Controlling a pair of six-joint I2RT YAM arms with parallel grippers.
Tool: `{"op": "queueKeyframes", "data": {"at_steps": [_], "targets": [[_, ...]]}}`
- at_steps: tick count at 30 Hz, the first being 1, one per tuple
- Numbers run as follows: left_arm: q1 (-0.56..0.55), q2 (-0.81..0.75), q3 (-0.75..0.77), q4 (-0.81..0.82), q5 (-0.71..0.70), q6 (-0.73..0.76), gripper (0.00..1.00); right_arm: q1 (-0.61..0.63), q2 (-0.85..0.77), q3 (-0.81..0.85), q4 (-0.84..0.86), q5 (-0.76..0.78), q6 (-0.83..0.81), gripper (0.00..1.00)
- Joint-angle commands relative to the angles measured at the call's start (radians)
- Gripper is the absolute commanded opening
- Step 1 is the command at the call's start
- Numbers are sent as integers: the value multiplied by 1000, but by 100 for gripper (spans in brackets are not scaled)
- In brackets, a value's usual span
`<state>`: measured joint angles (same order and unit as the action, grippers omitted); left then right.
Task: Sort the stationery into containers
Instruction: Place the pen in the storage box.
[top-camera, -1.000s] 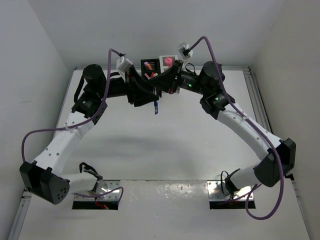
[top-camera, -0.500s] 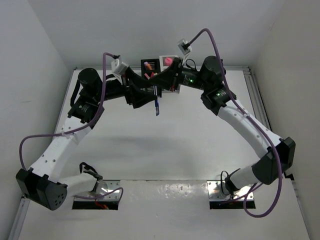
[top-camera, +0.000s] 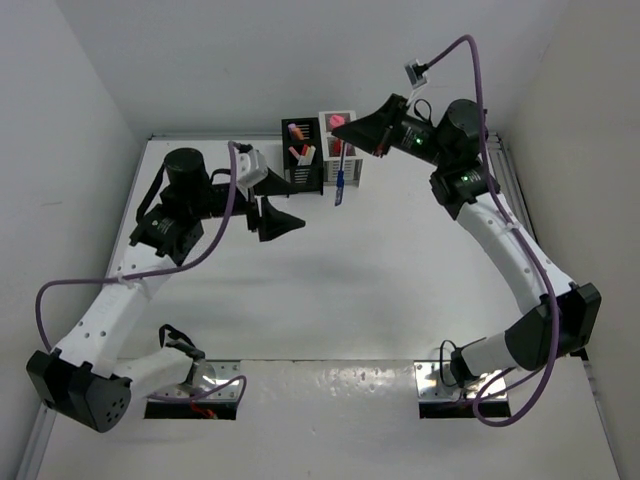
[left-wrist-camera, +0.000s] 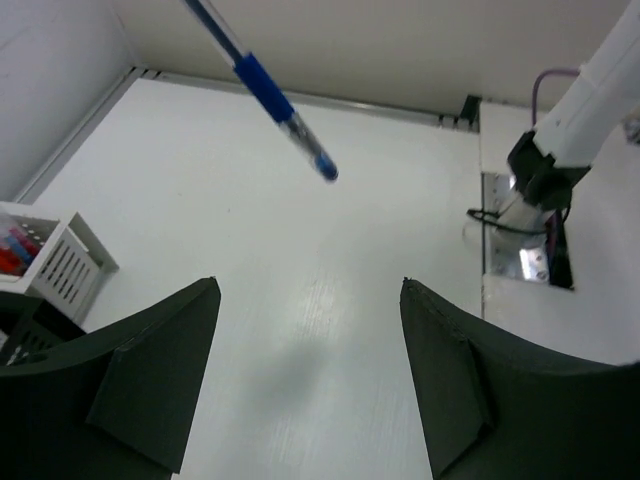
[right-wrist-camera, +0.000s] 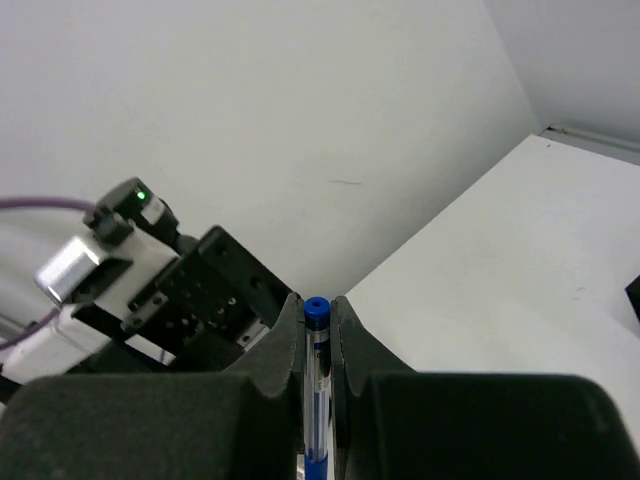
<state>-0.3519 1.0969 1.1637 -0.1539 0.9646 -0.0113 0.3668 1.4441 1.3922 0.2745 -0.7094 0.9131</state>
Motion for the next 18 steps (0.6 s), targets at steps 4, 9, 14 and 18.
{"op": "queueKeyframes", "data": {"at_steps": [4, 9, 14, 18], "targets": [[-38, -98, 11, -214, -114, 615, 78, -28, -4, 7, 20, -21, 228, 0], [-136, -218, -91, -205, -263, 1106, 77, -2, 13, -80, -112, -48, 288, 0], [-240, -356, -281, -134, -334, 1523, 77, 14, 22, -189, -129, -68, 336, 0], [-283, -397, -386, -95, -320, 1646, 77, 15, 32, -202, -126, -79, 365, 0]]}}
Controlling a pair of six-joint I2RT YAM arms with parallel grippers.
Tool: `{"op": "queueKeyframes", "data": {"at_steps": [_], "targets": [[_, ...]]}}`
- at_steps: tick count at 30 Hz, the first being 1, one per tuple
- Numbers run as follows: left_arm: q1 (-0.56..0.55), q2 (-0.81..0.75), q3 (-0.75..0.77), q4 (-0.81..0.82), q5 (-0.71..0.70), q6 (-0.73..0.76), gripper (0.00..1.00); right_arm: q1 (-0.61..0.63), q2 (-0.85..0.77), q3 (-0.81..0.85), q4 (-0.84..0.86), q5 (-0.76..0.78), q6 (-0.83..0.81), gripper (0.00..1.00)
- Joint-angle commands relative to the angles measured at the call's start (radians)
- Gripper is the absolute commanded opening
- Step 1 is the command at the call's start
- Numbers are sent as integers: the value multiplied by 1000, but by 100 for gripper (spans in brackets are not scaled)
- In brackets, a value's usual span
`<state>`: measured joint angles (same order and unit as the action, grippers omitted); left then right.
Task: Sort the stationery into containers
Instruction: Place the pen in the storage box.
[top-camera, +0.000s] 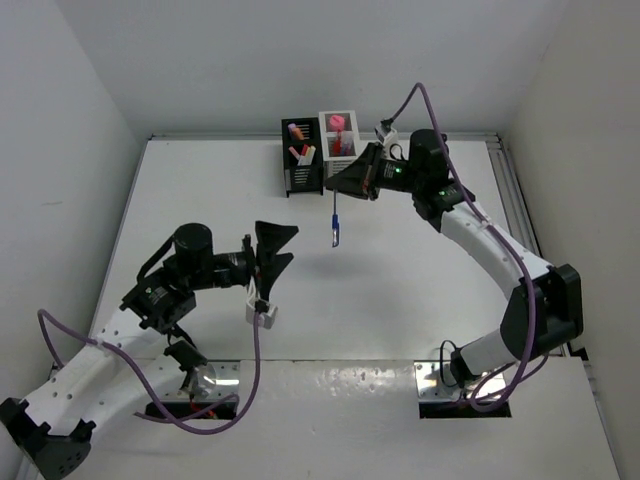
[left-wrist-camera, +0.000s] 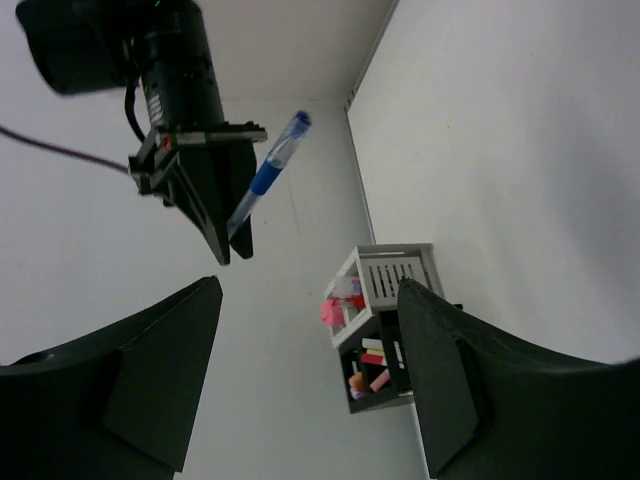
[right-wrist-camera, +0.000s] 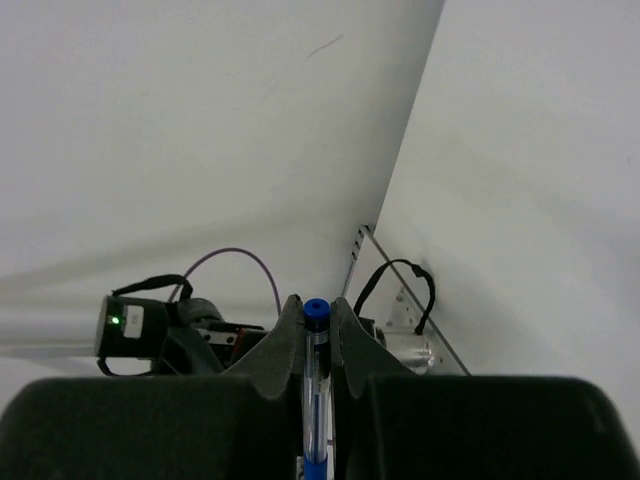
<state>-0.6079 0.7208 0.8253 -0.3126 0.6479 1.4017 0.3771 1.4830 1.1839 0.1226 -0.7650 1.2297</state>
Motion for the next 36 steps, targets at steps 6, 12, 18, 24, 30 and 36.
{"op": "queueKeyframes", "data": {"at_steps": [6, 12, 18, 24, 30, 36], "targets": [[-116, -20, -135, 187, -40, 350, 77, 32, -10, -20, 14, -26, 47, 0], [-194, 28, -149, 251, -60, 396, 77, 72, -1, -49, 11, -23, 50, 0], [-236, 83, -130, 294, -76, 384, 76, 111, 13, -46, 31, -28, 57, 0], [-270, 108, -118, 288, -73, 407, 62, 135, 33, -27, 43, -36, 60, 0], [-289, 114, -114, 294, -102, 395, 28, 144, 31, -38, 46, -40, 63, 0], [-311, 129, -101, 339, -125, 349, 0, 119, 30, -26, 61, -51, 45, 60]]}}
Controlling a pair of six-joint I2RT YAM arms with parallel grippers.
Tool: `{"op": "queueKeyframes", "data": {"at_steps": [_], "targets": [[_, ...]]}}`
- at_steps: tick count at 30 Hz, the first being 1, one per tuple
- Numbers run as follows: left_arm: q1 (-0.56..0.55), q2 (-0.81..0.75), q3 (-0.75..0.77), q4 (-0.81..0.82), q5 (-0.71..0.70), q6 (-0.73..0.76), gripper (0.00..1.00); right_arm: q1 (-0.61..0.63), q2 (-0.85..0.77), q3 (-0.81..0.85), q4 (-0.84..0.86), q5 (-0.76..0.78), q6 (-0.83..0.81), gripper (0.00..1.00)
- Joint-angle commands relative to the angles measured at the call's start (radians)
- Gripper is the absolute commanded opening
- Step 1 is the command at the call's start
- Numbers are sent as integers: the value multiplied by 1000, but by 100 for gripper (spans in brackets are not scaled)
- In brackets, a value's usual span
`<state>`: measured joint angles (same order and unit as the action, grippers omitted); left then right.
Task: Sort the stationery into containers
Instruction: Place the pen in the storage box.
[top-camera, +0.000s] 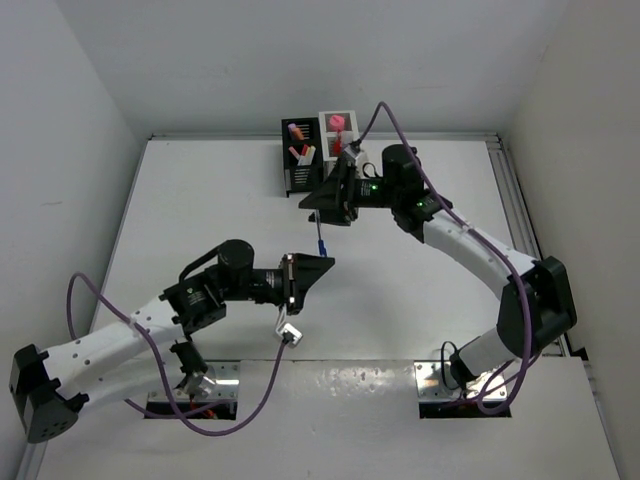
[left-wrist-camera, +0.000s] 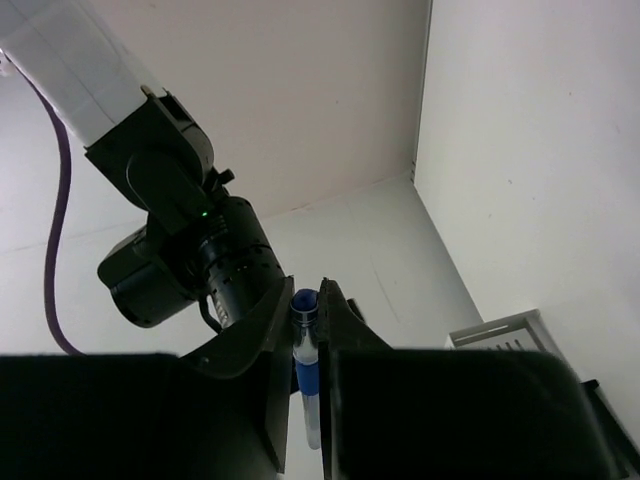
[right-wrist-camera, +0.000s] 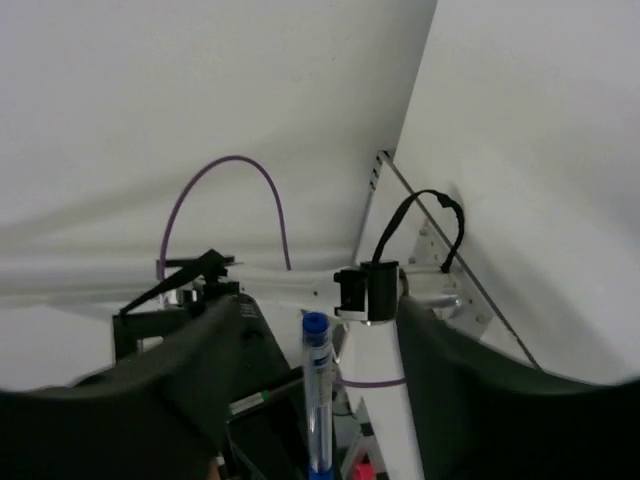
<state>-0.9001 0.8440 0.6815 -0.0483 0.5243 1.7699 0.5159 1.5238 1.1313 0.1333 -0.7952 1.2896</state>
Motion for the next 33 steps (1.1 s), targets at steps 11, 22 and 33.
{"op": "queueKeyframes", "data": {"at_steps": [11, 22, 33], "targets": [[234, 450, 653, 197, -195, -1327, 0, -510, -14, 252, -115, 22, -309, 88], [585, 1108, 1107, 637, 97, -2210, 0, -671, -128, 58, -87, 4, -378, 88], [595, 1326, 1202, 855, 100, -2173, 0, -682, -103, 33, -92, 1, -394, 88]]}}
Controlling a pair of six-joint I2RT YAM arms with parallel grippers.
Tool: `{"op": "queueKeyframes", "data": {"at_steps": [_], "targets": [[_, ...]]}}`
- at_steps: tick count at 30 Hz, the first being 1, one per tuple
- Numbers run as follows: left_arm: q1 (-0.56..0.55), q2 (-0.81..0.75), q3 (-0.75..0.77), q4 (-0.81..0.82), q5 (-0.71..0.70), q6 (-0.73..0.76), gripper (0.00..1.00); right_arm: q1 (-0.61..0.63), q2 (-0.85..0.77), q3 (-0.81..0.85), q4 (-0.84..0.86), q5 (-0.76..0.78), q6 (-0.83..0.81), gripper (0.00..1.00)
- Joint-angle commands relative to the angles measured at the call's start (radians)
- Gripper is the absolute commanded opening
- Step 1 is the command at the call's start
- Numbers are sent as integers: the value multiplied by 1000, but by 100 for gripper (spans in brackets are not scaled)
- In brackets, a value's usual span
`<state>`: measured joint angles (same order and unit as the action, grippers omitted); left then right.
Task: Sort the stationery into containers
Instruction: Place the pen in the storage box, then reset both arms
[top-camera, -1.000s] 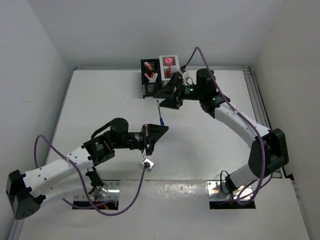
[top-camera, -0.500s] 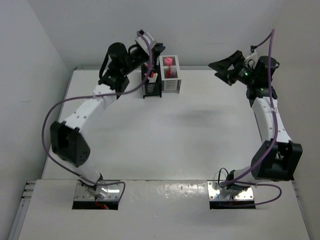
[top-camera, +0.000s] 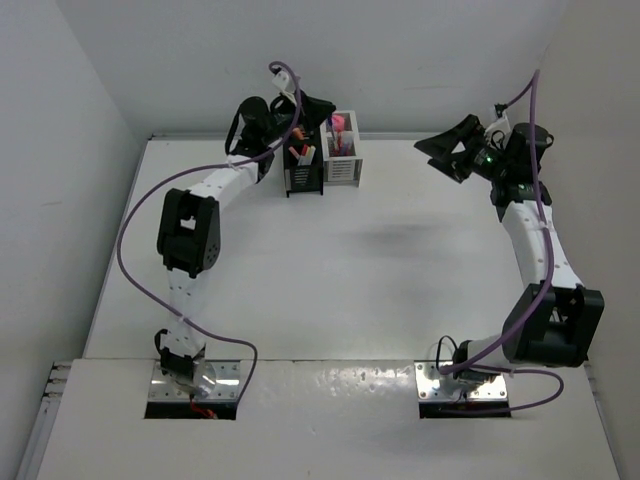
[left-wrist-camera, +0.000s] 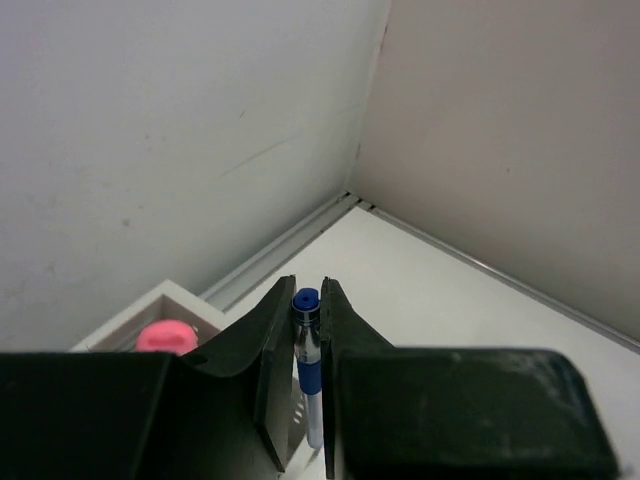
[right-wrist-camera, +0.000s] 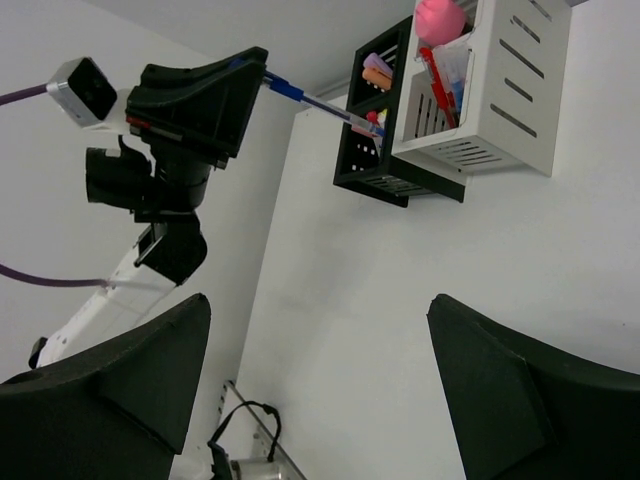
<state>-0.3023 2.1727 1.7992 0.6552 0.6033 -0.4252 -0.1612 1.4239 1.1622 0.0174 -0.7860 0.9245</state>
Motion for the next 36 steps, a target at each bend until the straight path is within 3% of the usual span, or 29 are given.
{"op": "queueKeyframes", "data": {"at_steps": [1, 12, 18, 20, 21, 23, 24, 26, 30, 33, 36], "targets": [[-1, 9, 97, 141, 20, 37, 0, -4, 0, 1, 24, -9, -29, 88], [-6, 102, 124, 47, -2, 206, 0, 15, 53, 13, 56, -21, -18, 88], [-20, 156, 161, -31, 3, 269, 5, 26, 43, 17, 38, -35, -52, 88], [-24, 159, 161, -64, -3, 275, 17, 28, 35, 16, 24, -35, -75, 88], [-24, 159, 155, -74, -8, 275, 32, 29, 32, 16, 10, -35, -85, 88], [-24, 141, 134, -89, -11, 270, 44, 35, 29, 16, -14, -33, -116, 88], [-24, 133, 137, -109, -19, 275, 68, 38, 24, 16, -42, -32, -146, 88], [-26, 102, 173, -193, -46, 289, 100, 42, 9, 14, -80, -30, -180, 88], [-2, 17, 294, -380, -105, 283, 100, 46, -26, 46, -190, 17, -344, 89], [37, -74, 357, -612, -93, 289, 100, 51, -51, 82, -308, 88, -466, 91], [109, -218, 259, -900, -103, 301, 100, 51, -65, 97, -449, 178, -594, 94]]}}
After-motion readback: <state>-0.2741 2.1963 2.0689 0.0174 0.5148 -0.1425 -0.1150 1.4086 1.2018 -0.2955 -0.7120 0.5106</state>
